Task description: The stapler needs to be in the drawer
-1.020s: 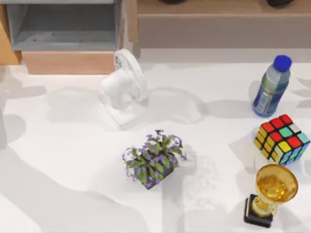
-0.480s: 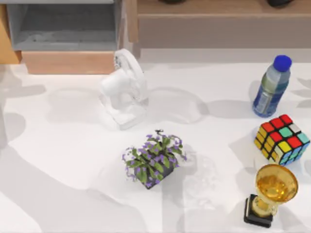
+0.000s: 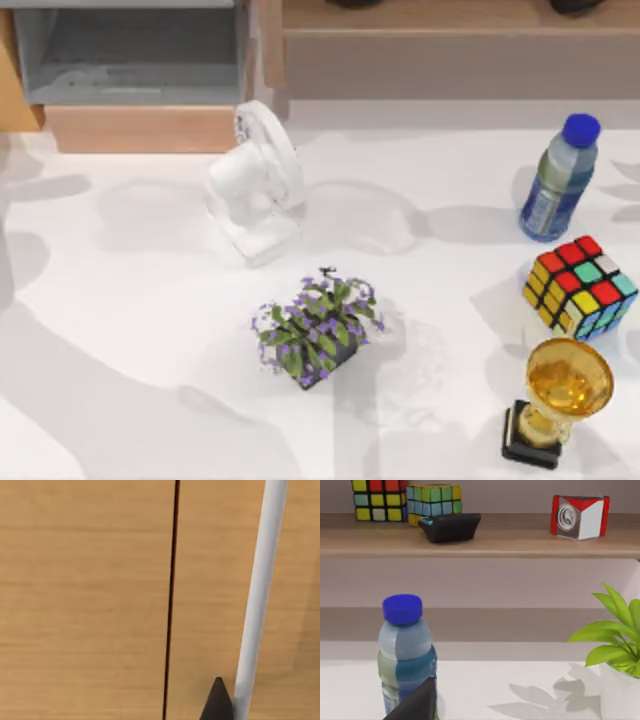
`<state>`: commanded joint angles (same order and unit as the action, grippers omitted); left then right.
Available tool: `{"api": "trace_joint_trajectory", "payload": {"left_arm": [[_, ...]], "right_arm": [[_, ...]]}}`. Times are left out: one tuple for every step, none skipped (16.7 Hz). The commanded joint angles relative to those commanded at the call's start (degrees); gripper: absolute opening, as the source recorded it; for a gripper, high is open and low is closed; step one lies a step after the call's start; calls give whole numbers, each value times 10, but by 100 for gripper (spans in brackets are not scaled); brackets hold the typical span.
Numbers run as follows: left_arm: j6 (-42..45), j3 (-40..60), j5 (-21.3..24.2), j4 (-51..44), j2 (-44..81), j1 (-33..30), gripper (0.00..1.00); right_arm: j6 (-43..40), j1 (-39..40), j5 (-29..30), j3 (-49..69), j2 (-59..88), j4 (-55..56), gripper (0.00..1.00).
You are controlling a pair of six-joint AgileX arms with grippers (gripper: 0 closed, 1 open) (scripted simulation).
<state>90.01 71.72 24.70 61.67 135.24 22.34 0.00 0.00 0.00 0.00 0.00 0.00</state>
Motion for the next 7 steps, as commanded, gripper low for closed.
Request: {"api": "trace_joint_trajectory", "payload": {"left_arm": [[0,0,0,0,0,0,98],[0,0,0,0,0,0,100],[0,0,0,0,0,0,100],[0,0,0,0,0,0,100],[0,0,0,0,0,0,100],[0,0,0,0,0,0,100],[0,0,0,0,0,0,100]], "right_arm": [[0,0,0,0,0,0,100],[0,0,0,0,0,0,100],[0,0,0,0,0,0,100],[0,0,0,0,0,0,100],[0,0,0,0,0,0,100],[0,0,0,0,0,0,100],[0,0,0,0,0,0,100]]}}
